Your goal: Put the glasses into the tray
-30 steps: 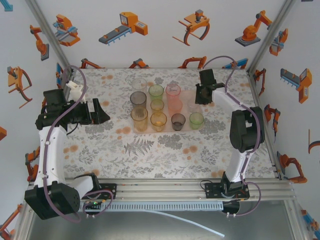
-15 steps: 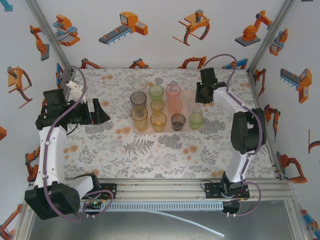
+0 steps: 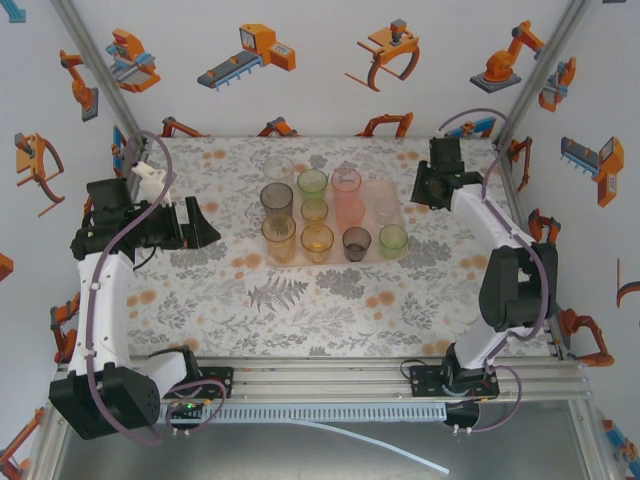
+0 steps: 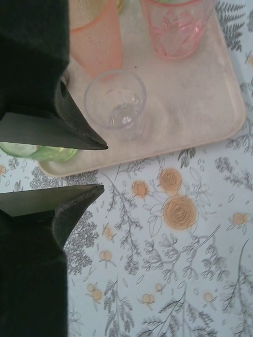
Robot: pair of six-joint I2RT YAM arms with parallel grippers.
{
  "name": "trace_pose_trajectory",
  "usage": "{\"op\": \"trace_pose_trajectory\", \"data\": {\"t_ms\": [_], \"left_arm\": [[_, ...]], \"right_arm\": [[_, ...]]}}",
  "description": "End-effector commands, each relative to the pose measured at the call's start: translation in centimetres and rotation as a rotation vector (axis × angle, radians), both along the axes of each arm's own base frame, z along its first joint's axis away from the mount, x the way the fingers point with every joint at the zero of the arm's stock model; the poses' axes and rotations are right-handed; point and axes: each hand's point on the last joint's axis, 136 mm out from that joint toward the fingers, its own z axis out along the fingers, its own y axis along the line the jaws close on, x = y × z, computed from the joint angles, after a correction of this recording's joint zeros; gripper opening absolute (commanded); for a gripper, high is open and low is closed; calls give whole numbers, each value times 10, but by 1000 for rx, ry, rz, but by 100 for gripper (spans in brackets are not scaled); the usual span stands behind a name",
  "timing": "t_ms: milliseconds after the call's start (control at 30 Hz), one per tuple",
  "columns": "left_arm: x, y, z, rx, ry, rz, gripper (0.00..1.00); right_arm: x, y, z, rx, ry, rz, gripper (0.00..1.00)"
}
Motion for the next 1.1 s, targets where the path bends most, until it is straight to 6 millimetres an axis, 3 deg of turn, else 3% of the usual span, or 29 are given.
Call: {"op": "trace_pose_trajectory", "data": {"t_ms": [0,233,667,1067], "left_arm": [[1,-6,10,-28,-12,-22,97],[2,-6,8,-25,-6,-18,97],[3,-4,6,-20,3,-13,97],[4,-4,3,-15,6,-12,97]], "right_arm": [[-6,-9,-9,62,4,-36,35],[-14,-11,-38,89,59,-44,36],[-9,0,-84,128,163,-17,34],[-10,7,-96,161,180,7,32]]}}
